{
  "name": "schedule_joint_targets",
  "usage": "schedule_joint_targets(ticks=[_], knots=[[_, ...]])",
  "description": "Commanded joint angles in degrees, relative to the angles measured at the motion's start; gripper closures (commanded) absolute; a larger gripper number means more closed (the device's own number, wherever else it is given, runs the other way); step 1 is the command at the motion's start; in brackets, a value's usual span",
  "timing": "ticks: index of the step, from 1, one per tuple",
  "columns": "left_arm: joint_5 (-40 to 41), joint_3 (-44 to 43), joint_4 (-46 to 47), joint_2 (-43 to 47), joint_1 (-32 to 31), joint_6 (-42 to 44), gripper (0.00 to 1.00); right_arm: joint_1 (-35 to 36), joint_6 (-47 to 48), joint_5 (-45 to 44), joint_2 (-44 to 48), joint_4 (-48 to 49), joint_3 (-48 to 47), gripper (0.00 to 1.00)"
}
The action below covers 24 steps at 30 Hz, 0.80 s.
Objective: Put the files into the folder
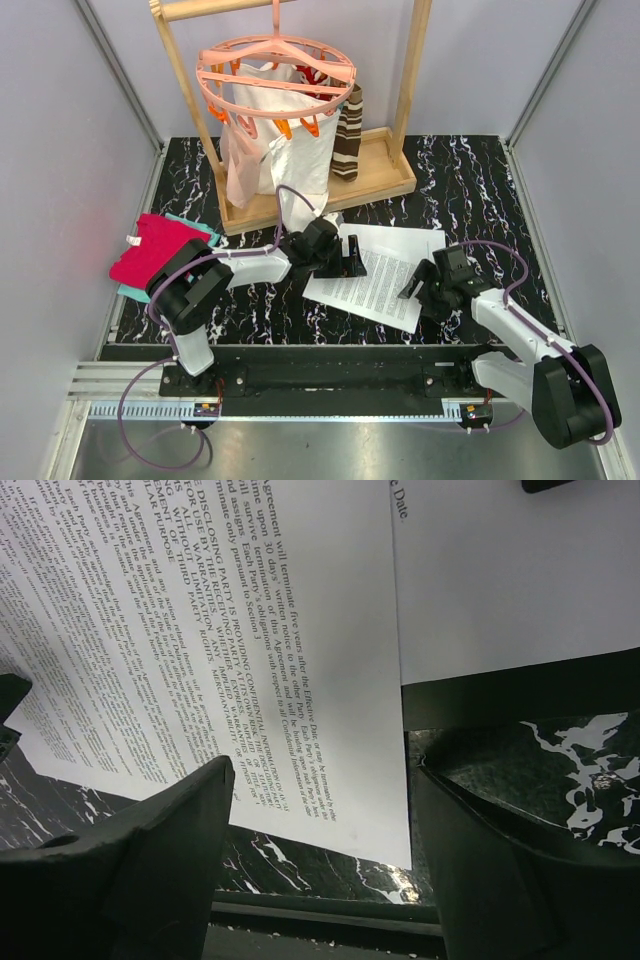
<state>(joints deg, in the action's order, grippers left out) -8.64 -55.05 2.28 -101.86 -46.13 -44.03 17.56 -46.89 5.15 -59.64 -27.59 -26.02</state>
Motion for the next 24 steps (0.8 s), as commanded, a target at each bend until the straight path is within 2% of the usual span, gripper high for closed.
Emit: schedule_joint_targets(ticks=[1,9,12,18,24], knots=[[0.5,1.7,2.7,0.1,-0.1,-1.4,0.09,-0.2,0.5,-1.6,-1.7,1.9,-0.3,0.17],[0.1,2.0,2.7,0.0,-0.1,-1.6,0.10,-0.2,2.5,-0.1,-3.3,4.7,-1.6,0.16],[0.1,2.3,3.0,0.3,0.0,-1.6,0.09,-0.2,2.4,0.9,0.6,5.6,-1.2,0.15],[-0.4,2.8,3.6,0.3,0.0,-1.9,0.09,-0.2,1.6,4.3,7.6,14.0,0.7,0.13],[-0.6,2.8,3.4,1.1,0.0,-1.8,0.10,-0.2,2.9,3.6,5.1,18.1,0.1,0.12]])
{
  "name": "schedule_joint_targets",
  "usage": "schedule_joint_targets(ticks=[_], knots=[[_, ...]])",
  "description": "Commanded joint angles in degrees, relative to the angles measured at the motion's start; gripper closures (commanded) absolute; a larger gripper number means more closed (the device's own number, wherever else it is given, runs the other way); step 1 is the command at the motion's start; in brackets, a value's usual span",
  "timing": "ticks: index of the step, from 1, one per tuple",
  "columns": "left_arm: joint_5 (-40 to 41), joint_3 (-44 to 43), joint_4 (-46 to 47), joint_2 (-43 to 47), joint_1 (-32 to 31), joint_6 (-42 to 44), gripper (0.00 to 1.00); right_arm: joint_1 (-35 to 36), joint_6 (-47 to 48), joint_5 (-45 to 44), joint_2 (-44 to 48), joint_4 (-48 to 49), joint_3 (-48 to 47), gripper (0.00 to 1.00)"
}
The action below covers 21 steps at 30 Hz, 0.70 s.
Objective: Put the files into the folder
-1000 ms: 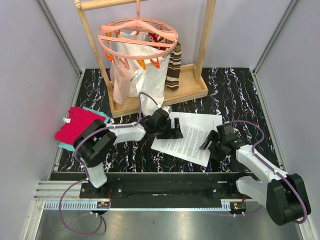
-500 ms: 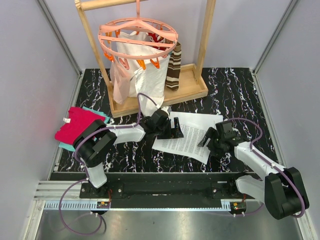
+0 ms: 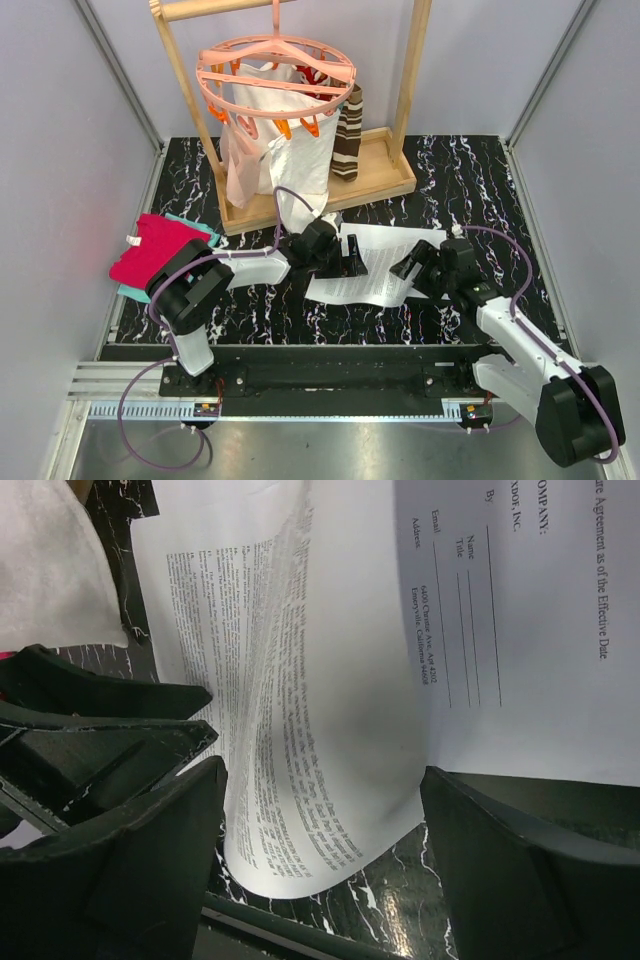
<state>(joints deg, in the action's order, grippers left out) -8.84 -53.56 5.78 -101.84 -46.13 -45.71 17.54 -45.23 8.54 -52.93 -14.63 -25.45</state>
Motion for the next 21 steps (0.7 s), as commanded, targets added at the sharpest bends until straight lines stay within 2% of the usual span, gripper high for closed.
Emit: schedule_joint_targets(ticks=[1,6,10,21], knots=[[-0.4,1.4,-0.1,1.1,0.0,-0.1,0.10,-0.2,1.6,-0.2,-2.8,5.6,-0.7,0.12],[-0.6,1.4,-0.1,1.5,0.0,-0.1,0.10,-0.2,4.6,-2.2,-6.0,7.2,-2.6,0.12],[-0.7,1.8,0.1,1.8,0.0,0.0,0.10,-0.2,10.4,-3.5,-8.8,6.7,-4.9,0.12],[-1.3,1.5,0.2,2.6,0.2,0.4,0.09,-0.2,14.0,-4.4,-10.3,5.8,-7.3,0.20]])
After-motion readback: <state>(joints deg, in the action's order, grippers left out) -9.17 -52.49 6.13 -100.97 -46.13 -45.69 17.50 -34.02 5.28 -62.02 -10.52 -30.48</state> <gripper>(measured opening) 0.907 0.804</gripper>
